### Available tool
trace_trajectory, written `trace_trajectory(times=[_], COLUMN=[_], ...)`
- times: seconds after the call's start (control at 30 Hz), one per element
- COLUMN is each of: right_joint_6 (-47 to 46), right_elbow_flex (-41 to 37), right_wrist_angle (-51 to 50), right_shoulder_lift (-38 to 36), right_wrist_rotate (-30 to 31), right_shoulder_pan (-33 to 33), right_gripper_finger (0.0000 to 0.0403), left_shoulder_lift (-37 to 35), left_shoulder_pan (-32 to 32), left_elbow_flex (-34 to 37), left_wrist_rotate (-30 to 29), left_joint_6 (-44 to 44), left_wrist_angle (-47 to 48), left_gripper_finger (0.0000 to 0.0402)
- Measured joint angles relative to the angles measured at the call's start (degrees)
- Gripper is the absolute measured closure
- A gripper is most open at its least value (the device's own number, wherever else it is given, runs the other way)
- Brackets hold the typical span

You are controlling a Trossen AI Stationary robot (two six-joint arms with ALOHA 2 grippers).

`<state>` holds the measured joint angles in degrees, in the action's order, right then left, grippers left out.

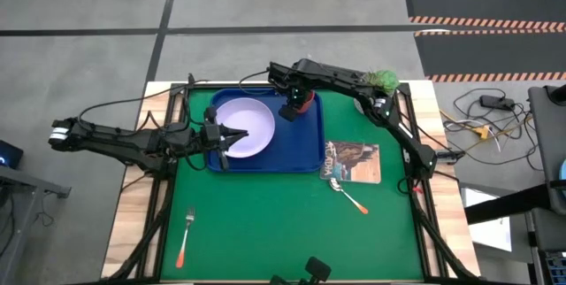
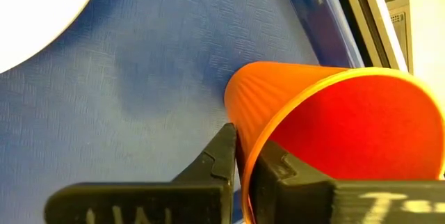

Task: Pick and place plate/cup/fork/spoon on tray
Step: Put the orange cup on the top right of the blue serving tray, then put the orange spoon on the blue serving tray to the right of the white plate

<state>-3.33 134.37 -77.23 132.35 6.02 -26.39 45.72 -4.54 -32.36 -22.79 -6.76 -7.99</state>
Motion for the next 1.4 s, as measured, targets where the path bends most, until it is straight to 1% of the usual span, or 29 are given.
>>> trace_trajectory(times=[0.33,0.6,0.77,1.2,1.4], right_joint_6=[-0.6,-1.2,-1.3,-3.9,-6.2], right_elbow_flex=[0.0,0.5,0.6,0.6,0.6], right_wrist_angle=[0.0,0.0,-0.2,-0.6,-3.7], right_shoulder_lift=[0.0,-0.3,-1.3,-7.5,-10.9], right_wrist_rotate=[0.0,0.0,0.0,-0.5,-2.0], right_shoulder_pan=[0.0,0.0,0.0,0.3,1.5], right_gripper_finger=[0.0329,0.0302,0.0295,0.0303,0.0298], left_shoulder_lift=[0.0,0.0,0.0,0.0,0.0], left_shoulder_pan=[0.0,0.0,0.0,0.0,0.0], left_elbow_flex=[0.0,0.0,0.0,0.0,0.0], left_wrist_rotate=[0.0,0.0,0.0,0.0,0.0], left_joint_6=[0.1,0.1,0.1,0.1,0.1], left_wrist_angle=[0.0,0.0,0.0,0.0,0.0], left_gripper_finger=[0.0401,0.0401,0.0401,0.0401,0.0401])
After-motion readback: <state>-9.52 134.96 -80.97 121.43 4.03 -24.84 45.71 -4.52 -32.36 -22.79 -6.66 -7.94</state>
